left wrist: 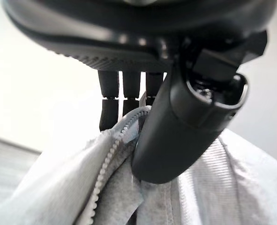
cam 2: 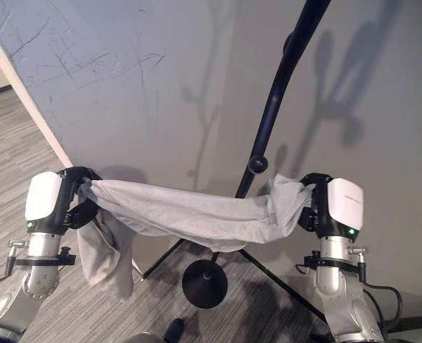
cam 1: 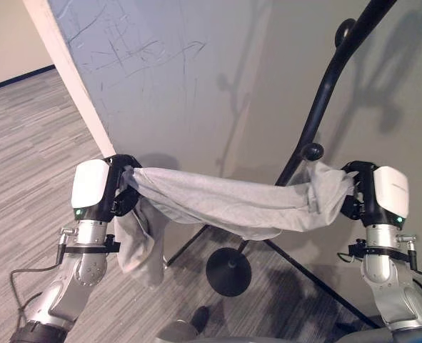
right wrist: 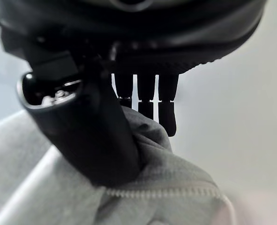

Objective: Hang the clothes on the sofa on the clothes rack.

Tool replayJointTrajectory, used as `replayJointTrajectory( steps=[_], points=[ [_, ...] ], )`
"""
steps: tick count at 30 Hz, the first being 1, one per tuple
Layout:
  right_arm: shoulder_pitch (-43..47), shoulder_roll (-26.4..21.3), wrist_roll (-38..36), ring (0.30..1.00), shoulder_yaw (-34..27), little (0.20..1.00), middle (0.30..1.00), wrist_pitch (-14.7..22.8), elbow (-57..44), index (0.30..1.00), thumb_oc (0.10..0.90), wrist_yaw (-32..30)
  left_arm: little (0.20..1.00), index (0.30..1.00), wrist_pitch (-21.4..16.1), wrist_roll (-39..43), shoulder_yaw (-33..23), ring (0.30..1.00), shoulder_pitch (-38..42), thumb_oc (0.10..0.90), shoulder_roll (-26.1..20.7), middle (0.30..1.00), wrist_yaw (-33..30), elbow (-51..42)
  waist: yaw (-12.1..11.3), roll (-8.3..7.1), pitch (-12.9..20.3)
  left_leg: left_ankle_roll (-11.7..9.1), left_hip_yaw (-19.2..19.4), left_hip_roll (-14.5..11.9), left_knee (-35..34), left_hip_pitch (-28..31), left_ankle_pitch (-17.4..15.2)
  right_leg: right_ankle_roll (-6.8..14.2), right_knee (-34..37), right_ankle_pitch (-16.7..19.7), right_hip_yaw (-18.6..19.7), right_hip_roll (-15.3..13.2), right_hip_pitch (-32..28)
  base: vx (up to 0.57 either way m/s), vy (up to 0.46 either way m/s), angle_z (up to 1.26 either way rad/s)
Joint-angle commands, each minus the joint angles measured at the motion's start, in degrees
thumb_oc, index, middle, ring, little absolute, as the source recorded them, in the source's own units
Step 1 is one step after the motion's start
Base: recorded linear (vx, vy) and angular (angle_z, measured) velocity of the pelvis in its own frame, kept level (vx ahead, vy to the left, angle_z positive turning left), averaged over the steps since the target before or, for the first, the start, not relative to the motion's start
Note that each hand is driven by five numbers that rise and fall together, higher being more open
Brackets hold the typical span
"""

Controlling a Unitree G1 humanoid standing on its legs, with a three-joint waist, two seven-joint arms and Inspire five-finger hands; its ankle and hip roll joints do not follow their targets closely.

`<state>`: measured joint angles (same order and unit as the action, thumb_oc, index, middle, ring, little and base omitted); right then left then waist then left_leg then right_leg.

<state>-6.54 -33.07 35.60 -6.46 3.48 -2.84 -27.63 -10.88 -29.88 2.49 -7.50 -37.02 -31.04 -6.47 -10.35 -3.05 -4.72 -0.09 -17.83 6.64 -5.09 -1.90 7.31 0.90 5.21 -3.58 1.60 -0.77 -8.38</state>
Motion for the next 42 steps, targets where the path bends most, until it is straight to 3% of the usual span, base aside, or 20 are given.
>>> replayJointTrajectory(
  steps=[1,9,15,21,24,28,33,37,39,42],
  points=[
    [2.05,-5.46,3.82,0.300,-14.44,0.300,0.300,-7.04,-1.36,0.300,0.400,-10.75,0.300,0.300,0.54,0.86,-17.18,0.300,2.05,0.400,-0.59,0.300,-11.03,-2.68,1.72,1.34,10.13,0.42,-1.96,-1.41,0.09,0.61,-5.87,-0.75,-0.21,0.36,-1.85,3.06,3.01,0.07,0.021,0.01],
    [-1.89,1.76,4.25,0.300,-25.47,0.300,0.300,-11.28,-4.81,0.300,0.400,-18.29,0.300,0.300,-0.25,1.28,-26.89,0.300,-7.96,0.400,5.83,0.300,-15.17,-11.31,0.07,2.17,10.42,0.71,-3.27,-1.75,0.09,1.15,-6.54,-1.03,-0.21,-0.76,-1.42,3.78,2.77,0.03,-0.027,-0.03],
    [0.02,0.07,4.57,0.300,-30.13,0.300,0.300,-14.44,-4.43,0.300,0.400,-22.06,0.300,0.300,1.12,-1.43,-33.66,0.300,-4.12,0.400,4.17,0.300,-21.18,-15.96,-0.67,2.20,11.12,0.37,-4.67,-1.66,0.09,1.12,-6.32,-0.78,-0.21,-1.18,-1.76,3.84,2.44,-0.01,-0.032,0.02],
    [3.22,-2.92,4.20,0.300,-30.59,0.300,0.300,-14.42,-3.79,0.300,0.400,-23.56,0.300,0.300,3.56,-3.74,-35.85,0.300,2.14,0.400,-0.85,0.300,-26.07,-13.62,-0.36,2.25,11.58,0.12,-5.10,-1.62,0.09,0.93,-6.31,-0.45,-0.21,-1.24,-1.91,3.67,2.45,-0.01,-0.006,0.13],
    [4.82,-6.35,3.58,0.300,-29.24,0.300,0.300,-12.64,-2.31,0.300,0.400,-24.32,0.300,0.300,6.46,-6.92,-36.50,0.300,6.02,0.400,-6.18,0.300,-29.47,-9.06,-0.19,2.36,11.86,0.03,-4.98,-1.75,0.09,0.85,-6.34,-0.18,-0.21,-1.17,-1.73,3.45,2.58,-0.02,0.005,0.00],
    [4.17,-6.01,3.38,0.300,-28.22,0.300,0.300,-11.19,-1.04,0.300,0.400,-24.59,0.300,0.300,6.30,-6.50,-36.48,0.300,4.71,0.400,-4.67,0.300,-30.50,-7.17,-0.11,2.34,11.61,0.23,-5.10,-1.53,0.09,0.38,-5.78,0.02,-0.21,-0.86,-1.71,3.16,3.12,-0.03,0.008,-0.01],
    [0.96,-4.59,2.67,0.300,-29.70,0.300,0.300,-12.63,1.46,0.300,0.400,-23.22,0.300,0.300,5.68,-5.25,-38.29,0.300,0.05,0.400,-1.93,0.300,-28.67,-7.25,-0.46,2.28,11.82,0.38,-5.34,-1.39,0.09,0.21,-6.12,-0.22,-0.21,-1.25,-1.91,3.14,3.11,0.00,0.000,0.00],
    [0.59,-6.95,3.45,0.300,-29.43,0.300,0.300,-13.01,2.98,0.300,0.400,-22.56,0.300,0.300,5.29,-3.98,-35.69,0.300,1.92,0.400,-3.36,0.300,-26.48,-3.64,0.00,2.28,12.07,0.16,-5.48,-1.42,0.09,0.14,-6.01,-0.29,-0.21,-1.48,-2.00,3.33,2.95,-0.03,-0.030,0.02],
    [3.43,-11.54,1.62,0.300,-24.46,0.300,0.300,-11.22,8.46,0.300,0.400,-20.85,0.300,0.300,5.49,-1.92,-27.96,0.300,8.46,0.400,-6.77,0.300,-24.37,3.43,0.79,2.35,12.19,-0.12,-5.47,-1.48,0.09,-0.11,-5.70,-0.28,-0.21,-1.58,-1.98,3.39,3.04,-0.05,-0.027,0.06],
    [5.39,-14.65,1.90,0.300,-19.64,0.300,0.300,-9.46,11.11,0.300,0.400,-18.74,0.300,0.300,6.10,-1.02,-21.50,0.300,14.00,0.400,-9.22,0.300,-21.53,10.33,2.20,2.93,12.37,-0.16,-5.14,-1.54,0.09,-0.28,-5.56,-0.20,-0.21,-1.48,-1.51,3.35,3.23,-0.04,-0.013,0.05]
  ],
)
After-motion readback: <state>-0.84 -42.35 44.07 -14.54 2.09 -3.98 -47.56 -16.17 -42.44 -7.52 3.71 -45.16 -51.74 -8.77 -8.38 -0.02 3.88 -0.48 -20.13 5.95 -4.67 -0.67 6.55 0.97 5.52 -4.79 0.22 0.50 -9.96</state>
